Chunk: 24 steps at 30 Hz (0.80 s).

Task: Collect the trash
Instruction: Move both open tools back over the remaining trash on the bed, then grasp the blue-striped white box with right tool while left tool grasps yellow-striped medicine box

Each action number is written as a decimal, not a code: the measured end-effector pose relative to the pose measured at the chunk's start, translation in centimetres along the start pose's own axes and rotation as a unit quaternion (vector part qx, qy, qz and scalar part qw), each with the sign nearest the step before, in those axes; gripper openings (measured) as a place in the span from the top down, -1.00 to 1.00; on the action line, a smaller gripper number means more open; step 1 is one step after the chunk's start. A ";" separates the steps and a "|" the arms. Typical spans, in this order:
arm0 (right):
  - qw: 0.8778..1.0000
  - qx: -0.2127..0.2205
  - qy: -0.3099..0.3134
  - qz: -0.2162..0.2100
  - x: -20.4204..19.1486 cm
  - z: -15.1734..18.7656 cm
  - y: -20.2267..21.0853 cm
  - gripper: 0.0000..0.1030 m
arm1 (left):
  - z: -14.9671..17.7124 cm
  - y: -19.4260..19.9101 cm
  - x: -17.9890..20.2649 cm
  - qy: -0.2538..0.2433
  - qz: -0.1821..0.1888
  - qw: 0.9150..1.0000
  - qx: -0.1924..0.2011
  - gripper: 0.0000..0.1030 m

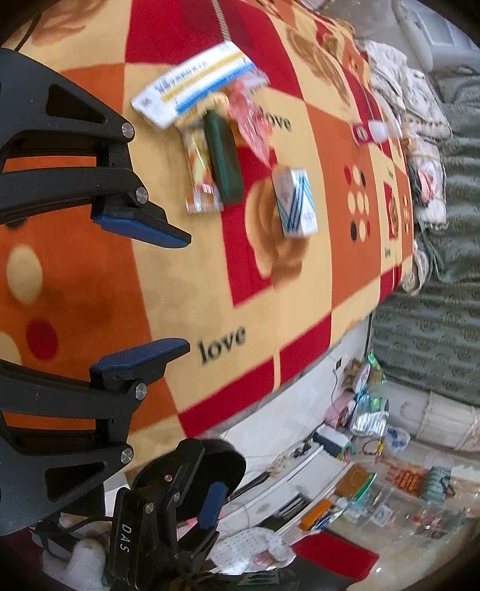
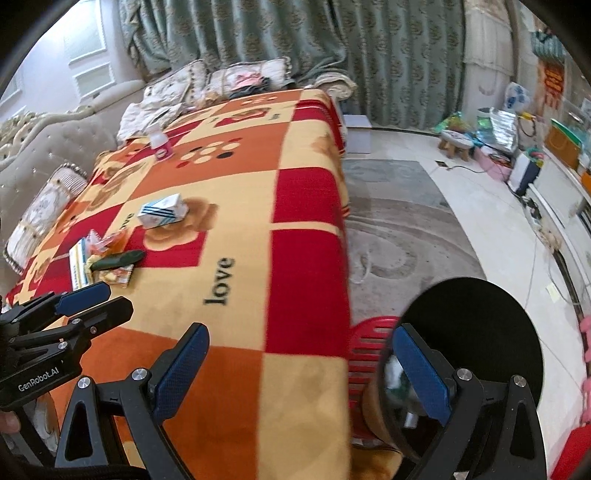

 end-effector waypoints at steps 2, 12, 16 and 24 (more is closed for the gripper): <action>1.000 -0.004 0.012 -0.011 -1.3 -0.2 -0.6 -0.93 | 0.2 0.3 -1.5 0.012 -0.008 1.000 -0.002 0.04; 0.996 -0.018 0.060 -0.065 -7.6 -1.4 -3.6 -0.93 | 0.5 2.3 -11.6 0.103 -0.068 0.992 0.009 0.04; 0.993 -0.020 0.070 -0.089 -9.9 -2.3 -4.8 -0.87 | 0.4 2.6 -15.6 0.153 -0.081 0.985 0.012 0.05; 0.986 -0.031 0.103 -0.124 -14.9 -4.2 -7.9 -0.77 | -0.7 1.1 -18.6 0.200 -0.077 0.977 0.008 0.04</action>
Point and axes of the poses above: each gripper's, at about its wrist camera, not at the fingertips, and y roughly against the way its jaws point, x to its right, z to its underside, the point moved 2 cm from there along -y, roughly the way its jaws point
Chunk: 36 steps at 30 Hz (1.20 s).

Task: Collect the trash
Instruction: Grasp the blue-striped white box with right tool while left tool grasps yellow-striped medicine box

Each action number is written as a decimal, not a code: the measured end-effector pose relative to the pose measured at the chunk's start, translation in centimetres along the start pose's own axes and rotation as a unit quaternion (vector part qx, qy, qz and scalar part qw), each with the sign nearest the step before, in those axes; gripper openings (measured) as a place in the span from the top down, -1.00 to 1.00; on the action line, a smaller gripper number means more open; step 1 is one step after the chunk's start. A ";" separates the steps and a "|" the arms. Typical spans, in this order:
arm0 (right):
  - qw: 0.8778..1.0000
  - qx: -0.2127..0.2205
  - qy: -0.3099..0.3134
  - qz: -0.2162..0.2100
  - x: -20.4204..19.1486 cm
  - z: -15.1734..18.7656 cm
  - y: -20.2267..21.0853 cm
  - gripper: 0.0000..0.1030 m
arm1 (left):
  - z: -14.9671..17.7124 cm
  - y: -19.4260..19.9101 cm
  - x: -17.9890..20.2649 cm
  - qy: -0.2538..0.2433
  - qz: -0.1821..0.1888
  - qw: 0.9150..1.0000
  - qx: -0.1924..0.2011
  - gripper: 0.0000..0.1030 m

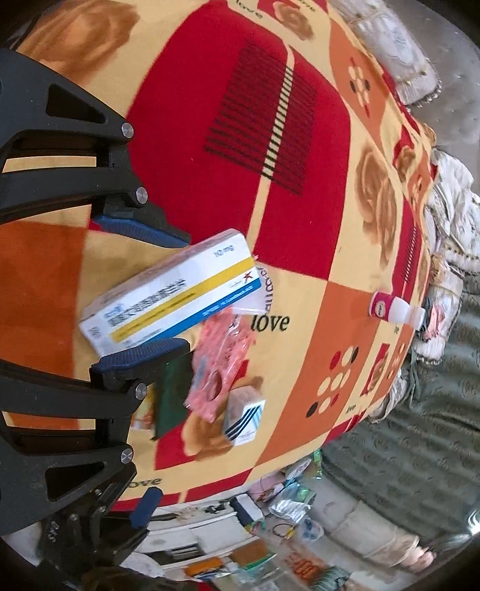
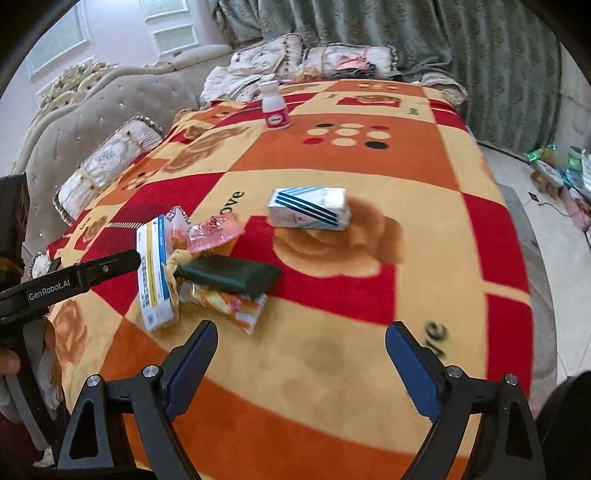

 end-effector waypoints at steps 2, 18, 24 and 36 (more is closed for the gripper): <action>1.000 0.001 -0.002 -0.005 -0.1 -0.7 -0.4 -0.77 | -0.4 -0.9 0.2 0.005 0.003 1.000 -0.006 0.04; 0.999 0.006 -0.042 0.023 2.3 -7.2 -5.3 -0.77 | -0.4 -2.4 0.0 -0.013 0.008 1.000 -0.027 0.05; 0.999 -0.016 -0.021 0.041 1.1 -9.3 -9.0 -0.77 | 0.0 -2.1 0.2 -0.024 0.022 0.999 -0.036 0.05; 1.000 0.002 -0.002 0.031 1.5 -7.3 -6.4 -0.46 | 0.2 1.0 0.0 -0.033 0.050 0.998 -0.014 0.72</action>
Point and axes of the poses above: each gripper's, at about its wrist camera, not at the fingertips, and y roughly against the way its jaws point, x to its right, z to its underside, the point moved 2 cm from there along -y, roughly the way its jaws point
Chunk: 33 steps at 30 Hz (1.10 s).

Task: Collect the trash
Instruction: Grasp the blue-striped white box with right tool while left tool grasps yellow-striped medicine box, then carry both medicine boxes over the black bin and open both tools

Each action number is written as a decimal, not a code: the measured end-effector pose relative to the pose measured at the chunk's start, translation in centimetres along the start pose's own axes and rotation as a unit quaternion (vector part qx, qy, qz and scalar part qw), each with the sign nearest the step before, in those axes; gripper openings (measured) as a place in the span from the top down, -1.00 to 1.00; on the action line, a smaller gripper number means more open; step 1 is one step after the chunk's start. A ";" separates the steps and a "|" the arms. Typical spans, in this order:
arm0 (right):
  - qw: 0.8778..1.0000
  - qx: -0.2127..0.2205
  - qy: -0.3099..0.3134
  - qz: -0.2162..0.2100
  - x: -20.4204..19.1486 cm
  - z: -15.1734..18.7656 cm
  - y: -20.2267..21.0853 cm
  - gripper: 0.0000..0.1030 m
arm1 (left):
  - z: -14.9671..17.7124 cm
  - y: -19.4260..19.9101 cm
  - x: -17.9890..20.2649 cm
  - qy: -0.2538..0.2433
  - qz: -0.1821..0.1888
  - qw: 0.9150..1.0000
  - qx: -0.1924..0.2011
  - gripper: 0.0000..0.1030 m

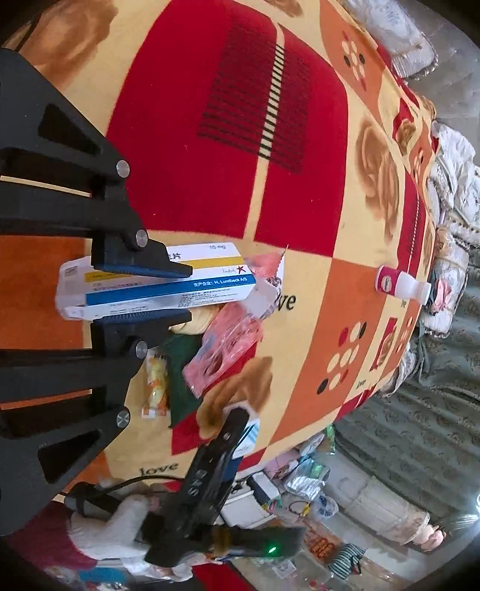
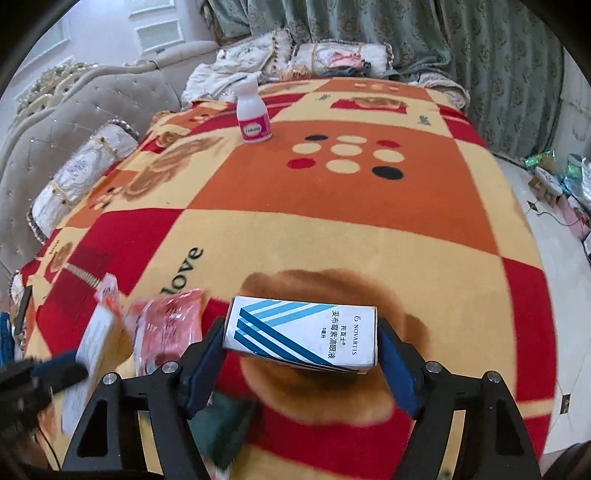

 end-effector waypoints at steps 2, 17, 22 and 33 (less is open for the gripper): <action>1.000 0.008 0.006 0.002 0.3 0.8 1.6 -0.46 | 0.3 0.1 -0.1 0.001 -0.006 1.000 -0.003 0.72; 1.000 0.007 -0.008 -0.010 1.3 5.4 6.4 -0.46 | 1.9 -3.2 0.6 -0.004 -0.033 0.999 -0.031 0.06; 1.000 0.015 -0.006 -0.013 1.1 6.3 7.7 -0.46 | 1.9 -0.9 0.1 0.009 -0.025 1.000 0.000 0.22; 0.999 0.027 -0.007 -0.017 0.8 8.2 10.0 -0.46 | 3.1 2.2 5.0 -0.054 -0.002 0.998 0.019 0.22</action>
Point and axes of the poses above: each gripper's, at about its wrist camera, not at the fingertips, and y roughly against the way its jaws point, x to its right, z to its underside, the point moved 2 cm from there along -y, roughly the way its jaws point
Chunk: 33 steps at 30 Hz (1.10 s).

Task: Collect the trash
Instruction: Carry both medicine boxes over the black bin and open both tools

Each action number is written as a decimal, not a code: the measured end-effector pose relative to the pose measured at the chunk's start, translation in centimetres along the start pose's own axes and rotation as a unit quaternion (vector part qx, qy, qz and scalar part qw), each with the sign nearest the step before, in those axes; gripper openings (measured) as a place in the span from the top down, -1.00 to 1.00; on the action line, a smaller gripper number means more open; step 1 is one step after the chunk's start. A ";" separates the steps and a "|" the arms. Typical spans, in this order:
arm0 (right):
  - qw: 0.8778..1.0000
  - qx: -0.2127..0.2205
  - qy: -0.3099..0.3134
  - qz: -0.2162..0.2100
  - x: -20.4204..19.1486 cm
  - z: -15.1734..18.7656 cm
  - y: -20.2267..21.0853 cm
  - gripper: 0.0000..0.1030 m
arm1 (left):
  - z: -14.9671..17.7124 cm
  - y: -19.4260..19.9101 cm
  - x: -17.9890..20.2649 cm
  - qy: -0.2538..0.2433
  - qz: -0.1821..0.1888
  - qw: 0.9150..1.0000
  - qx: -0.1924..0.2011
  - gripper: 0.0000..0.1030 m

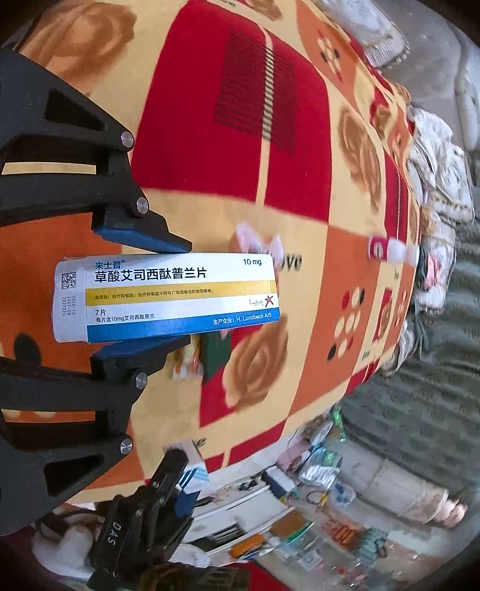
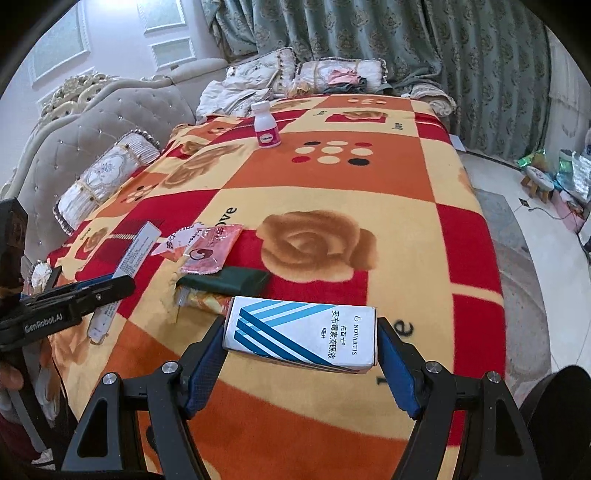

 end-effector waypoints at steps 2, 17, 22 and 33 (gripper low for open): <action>1.000 -0.001 -0.004 0.004 0.4 0.5 0.5 -0.46 | 0.2 -0.2 1.1 -0.008 0.005 1.000 -0.003 0.22; 0.999 0.004 -0.014 0.039 2.9 2.9 3.8 -0.46 | 1.8 -1.7 8.6 -0.063 0.038 0.997 -0.022 0.22; 0.998 0.007 -0.023 0.052 4.3 3.6 4.9 -0.46 | 2.0 -1.9 10.5 -0.076 0.047 0.996 -0.024 0.22; 0.996 0.015 -0.049 0.072 7.2 4.4 6.8 -0.46 | 2.2 -2.6 13.8 -0.097 0.063 0.993 -0.028 0.22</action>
Point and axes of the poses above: each gripper's, at about its wrist camera, not at the fingertips, and y roughly against the way its jaws point, x to its right, z to its underside, the point moved 2 cm from there along -y, roughly the way its jaws point
